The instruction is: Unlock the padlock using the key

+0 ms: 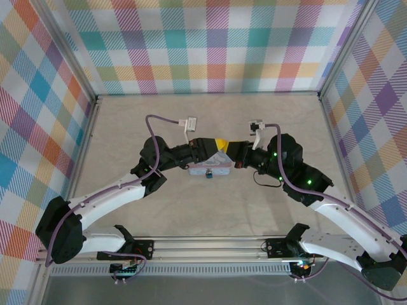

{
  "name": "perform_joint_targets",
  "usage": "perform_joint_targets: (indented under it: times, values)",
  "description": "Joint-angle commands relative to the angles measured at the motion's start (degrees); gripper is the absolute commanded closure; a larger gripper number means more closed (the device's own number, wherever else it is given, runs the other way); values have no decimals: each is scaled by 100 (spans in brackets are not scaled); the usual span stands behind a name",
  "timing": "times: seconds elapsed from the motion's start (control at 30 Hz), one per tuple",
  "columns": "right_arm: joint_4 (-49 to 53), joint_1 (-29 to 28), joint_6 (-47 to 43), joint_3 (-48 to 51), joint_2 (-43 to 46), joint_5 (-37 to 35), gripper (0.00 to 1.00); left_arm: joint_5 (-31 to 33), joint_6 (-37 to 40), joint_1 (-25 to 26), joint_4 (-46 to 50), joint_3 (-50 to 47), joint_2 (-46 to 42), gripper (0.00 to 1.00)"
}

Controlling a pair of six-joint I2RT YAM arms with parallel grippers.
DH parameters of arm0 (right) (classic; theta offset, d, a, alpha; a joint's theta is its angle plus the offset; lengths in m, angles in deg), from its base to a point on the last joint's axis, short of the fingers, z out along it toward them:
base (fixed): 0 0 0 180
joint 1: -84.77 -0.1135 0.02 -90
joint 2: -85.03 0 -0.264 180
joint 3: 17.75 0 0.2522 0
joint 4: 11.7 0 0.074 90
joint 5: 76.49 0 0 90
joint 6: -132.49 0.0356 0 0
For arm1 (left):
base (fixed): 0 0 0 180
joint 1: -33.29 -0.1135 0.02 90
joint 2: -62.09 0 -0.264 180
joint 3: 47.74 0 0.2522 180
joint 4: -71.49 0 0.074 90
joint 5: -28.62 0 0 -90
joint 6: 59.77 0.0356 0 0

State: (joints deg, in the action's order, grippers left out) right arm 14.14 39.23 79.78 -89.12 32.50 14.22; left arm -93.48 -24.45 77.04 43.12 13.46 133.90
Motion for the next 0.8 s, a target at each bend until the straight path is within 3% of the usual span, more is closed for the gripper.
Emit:
perform_joint_targets:
  times: [0.0, 0.17, 0.33, 0.47, 0.77]
  values:
    - [-346, 155, 104, -246, 102, -156, 98, -338, 192, 50, 80, -146, -193, 53]
    - [-377, 192, 188, -279, 85, -21, 98, -271, 288, 46, 145, -253, -293, 37]
    - [-414, 227, 301, -247, 60, 104, 98, -247, 423, 28, 247, -220, -369, 35]
    - [-452, 230, 420, -233, 44, 300, 98, -130, 570, -48, 417, -192, -428, 20]
    - [-615, 313, 726, -260, -152, 843, 98, -617, 803, -86, 479, 245, -212, 24]
